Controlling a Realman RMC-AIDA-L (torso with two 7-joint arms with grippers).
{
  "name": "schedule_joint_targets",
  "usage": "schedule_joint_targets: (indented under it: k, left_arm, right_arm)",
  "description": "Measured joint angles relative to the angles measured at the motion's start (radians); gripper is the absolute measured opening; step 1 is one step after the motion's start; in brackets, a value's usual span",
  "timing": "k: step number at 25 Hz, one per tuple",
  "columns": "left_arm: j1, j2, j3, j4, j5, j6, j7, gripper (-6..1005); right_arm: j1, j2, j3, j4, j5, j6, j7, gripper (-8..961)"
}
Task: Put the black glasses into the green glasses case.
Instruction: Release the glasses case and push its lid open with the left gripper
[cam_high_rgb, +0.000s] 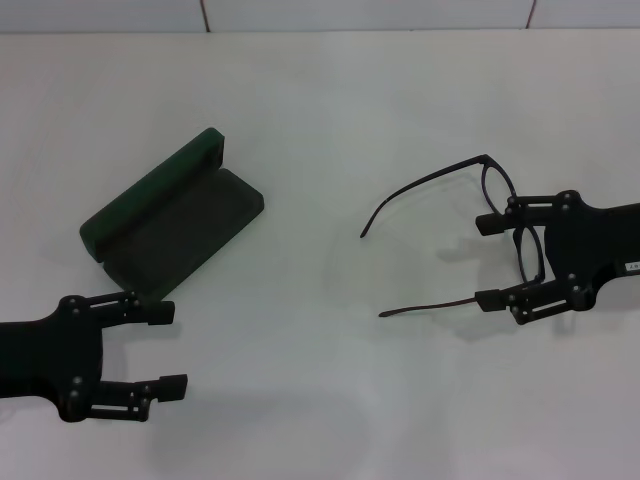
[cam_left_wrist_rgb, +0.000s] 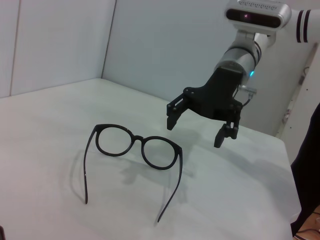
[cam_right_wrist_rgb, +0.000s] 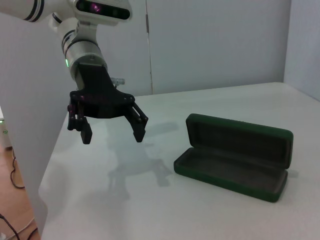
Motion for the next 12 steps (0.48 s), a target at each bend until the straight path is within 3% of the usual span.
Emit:
schedule_joint_targets:
  k: [12]
  left_arm:
    - [0.0,0.001,0.0,0.0,0.0,0.0,0.0,862]
  right_arm:
    - [-0.002,-0.001,0.0,-0.004,0.002,0.002,0.004,870]
